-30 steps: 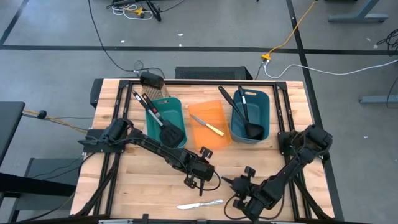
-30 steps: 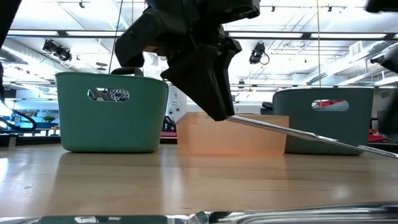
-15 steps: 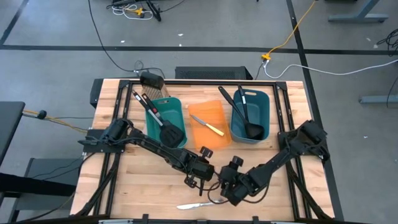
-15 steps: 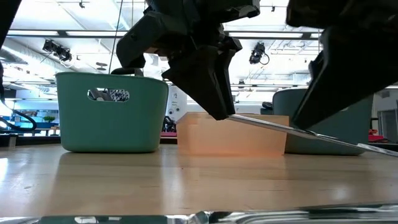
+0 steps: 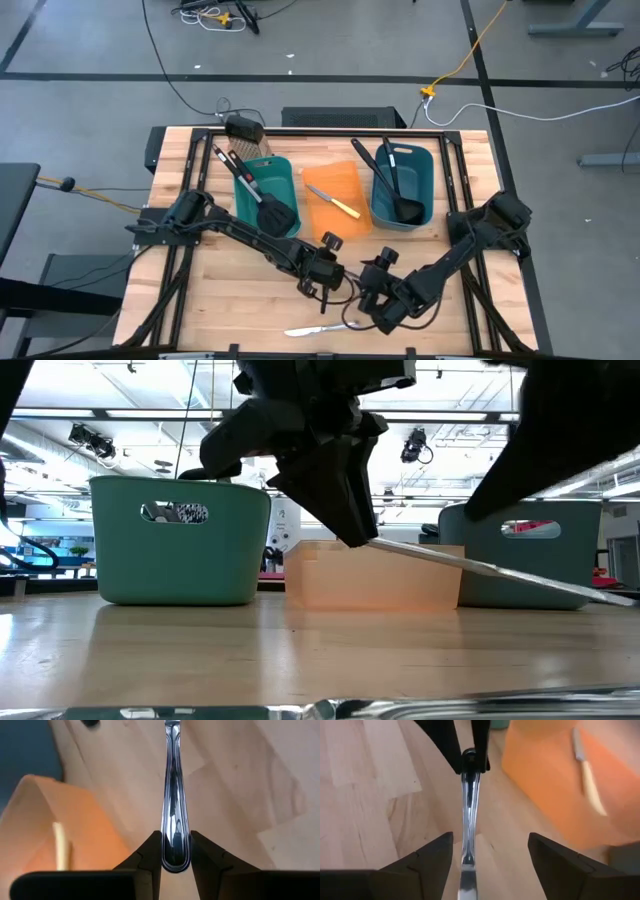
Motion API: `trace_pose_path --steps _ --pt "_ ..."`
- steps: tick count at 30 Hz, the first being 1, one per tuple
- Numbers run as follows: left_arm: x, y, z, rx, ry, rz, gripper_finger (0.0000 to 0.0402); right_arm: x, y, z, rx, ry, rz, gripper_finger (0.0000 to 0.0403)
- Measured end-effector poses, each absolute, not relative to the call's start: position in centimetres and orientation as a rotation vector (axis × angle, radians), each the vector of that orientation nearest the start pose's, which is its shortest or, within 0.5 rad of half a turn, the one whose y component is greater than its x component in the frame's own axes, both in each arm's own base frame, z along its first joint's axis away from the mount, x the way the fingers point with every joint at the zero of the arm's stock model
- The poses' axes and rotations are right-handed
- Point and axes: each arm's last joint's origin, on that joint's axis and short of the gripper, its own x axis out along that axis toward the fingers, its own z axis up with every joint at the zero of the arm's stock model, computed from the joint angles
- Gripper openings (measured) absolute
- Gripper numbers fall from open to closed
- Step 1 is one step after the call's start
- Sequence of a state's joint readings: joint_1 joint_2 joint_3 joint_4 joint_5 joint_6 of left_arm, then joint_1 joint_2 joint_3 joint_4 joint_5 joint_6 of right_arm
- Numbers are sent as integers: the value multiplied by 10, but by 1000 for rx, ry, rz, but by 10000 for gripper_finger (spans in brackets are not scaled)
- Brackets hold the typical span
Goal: Pick & Place Kitchen Items
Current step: Put the silver table knife into the orange bin
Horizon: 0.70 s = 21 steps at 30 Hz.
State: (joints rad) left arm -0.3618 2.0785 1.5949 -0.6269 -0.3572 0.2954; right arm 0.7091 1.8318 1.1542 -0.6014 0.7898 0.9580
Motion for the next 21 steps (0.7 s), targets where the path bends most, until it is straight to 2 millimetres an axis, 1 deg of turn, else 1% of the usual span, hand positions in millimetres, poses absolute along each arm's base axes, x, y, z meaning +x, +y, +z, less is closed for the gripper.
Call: trace_pose_path --steps 2,5,10,13,16,19,21 --pt "411 -144 195 681 1062 -145 84 268 210 174 27 740 -475 268" --pt "414 -144 211 701 1057 -108 84 262 215 183 48 703 -457 268" --pt "414 -139 237 746 1092 -50 84 249 226 192 60 650 -433 268" --pt "414 -128 244 760 1132 -13 84 239 232 196 46 591 -444 267" --pt "414 -115 252 751 1151 16 84 229 237 196 45 578 -445 257" --pt "410 -98 263 732 1169 43 84 222 243 196 56 579 -431 236" --pt "408 -87 273 711 1158 69 84 217 248 195 57 577 -412 216"
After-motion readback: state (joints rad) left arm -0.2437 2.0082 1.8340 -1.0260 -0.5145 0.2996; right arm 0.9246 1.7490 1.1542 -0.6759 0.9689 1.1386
